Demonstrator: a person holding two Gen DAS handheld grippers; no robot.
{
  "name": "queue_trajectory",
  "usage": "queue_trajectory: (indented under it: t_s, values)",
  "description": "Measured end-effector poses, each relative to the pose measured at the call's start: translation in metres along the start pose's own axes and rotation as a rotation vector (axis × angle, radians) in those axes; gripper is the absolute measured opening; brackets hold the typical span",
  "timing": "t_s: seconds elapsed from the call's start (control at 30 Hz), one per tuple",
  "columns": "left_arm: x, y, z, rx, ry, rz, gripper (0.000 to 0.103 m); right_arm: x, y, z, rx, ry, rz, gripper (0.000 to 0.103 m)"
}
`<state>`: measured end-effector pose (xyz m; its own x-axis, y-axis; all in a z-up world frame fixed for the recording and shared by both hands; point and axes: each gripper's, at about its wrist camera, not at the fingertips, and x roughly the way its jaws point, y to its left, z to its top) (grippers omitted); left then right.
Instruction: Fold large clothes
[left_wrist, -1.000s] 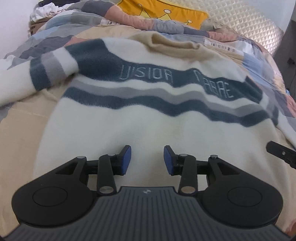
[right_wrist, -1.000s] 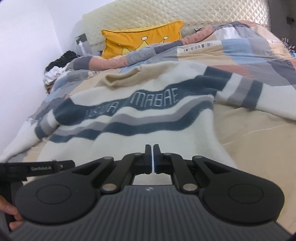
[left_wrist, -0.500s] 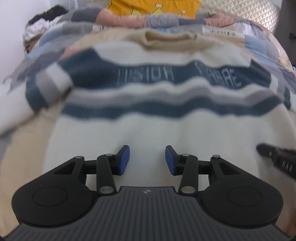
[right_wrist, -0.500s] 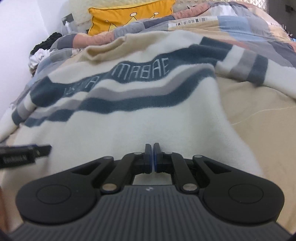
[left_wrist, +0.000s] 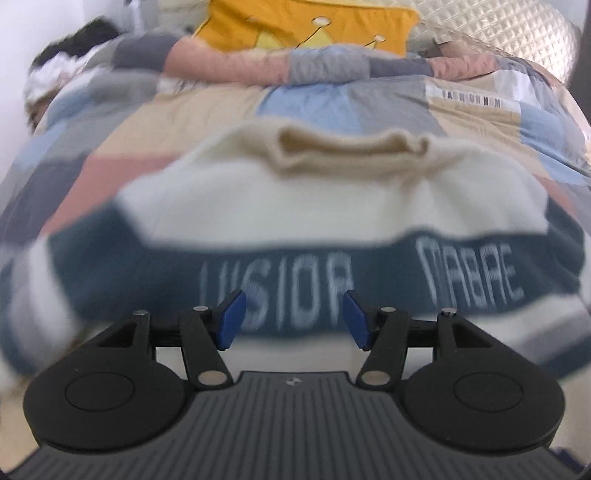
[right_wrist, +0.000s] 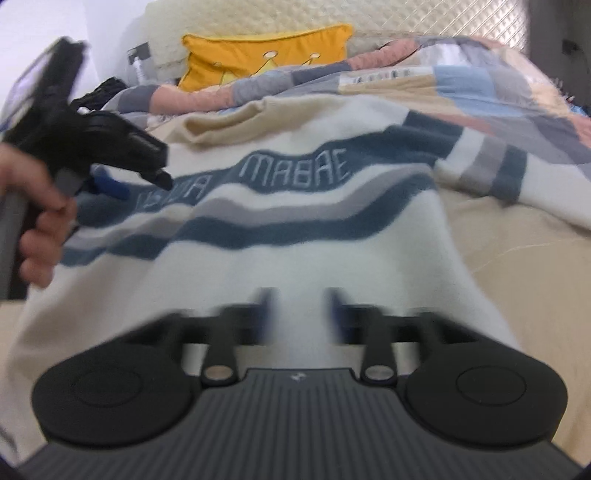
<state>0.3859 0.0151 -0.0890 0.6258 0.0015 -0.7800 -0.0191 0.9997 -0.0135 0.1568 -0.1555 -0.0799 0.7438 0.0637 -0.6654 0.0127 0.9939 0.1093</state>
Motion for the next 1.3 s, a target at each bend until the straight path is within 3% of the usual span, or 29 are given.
queue_trajectory:
  t_s: [0.03, 0.13, 0.2, 0.4, 0.53, 0.77, 0.87, 1.07, 1.3]
  values:
    - [0.009, -0.004, 0.008, 0.002, -0.012, 0.001, 0.064, -0.001, 0.001, 0.001, -0.008, -0.038, -0.019, 0.082]
    - [0.049, -0.012, 0.035, -0.033, 0.006, -0.011, 0.064, 0.001, 0.002, 0.006, -0.036, -0.083, -0.023, 0.08]
    - [0.075, -0.019, 0.05, -0.034, 0.039, 0.022, 0.064, 0.007, 0.001, 0.007, -0.038, -0.088, -0.018, 0.08]
    - [0.108, -0.041, 0.091, 0.066, 0.019, 0.035, 0.064, 0.041, -0.007, 0.006, -0.004, -0.012, -0.007, 0.081]
    - [0.135, -0.045, 0.112, 0.076, 0.031, 0.07, 0.064, 0.044, -0.009, 0.011, 0.041, -0.018, 0.009, 0.082]
    - [0.168, -0.045, 0.143, 0.008, -0.119, 0.131, 0.064, 0.045, -0.013, 0.009, 0.071, -0.029, 0.028, 0.082]
    - [0.192, -0.049, 0.143, 0.013, -0.096, 0.181, 0.064, 0.047, -0.015, 0.009, 0.08, -0.039, 0.034, 0.082]
    - [0.183, -0.044, 0.137, -0.039, -0.128, 0.157, 0.065, 0.051, -0.015, 0.009, 0.055, -0.044, 0.035, 0.083]
    - [0.128, -0.037, 0.119, -0.096, -0.047, 0.063, 0.065, 0.052, -0.016, 0.011, 0.046, -0.043, 0.044, 0.083]
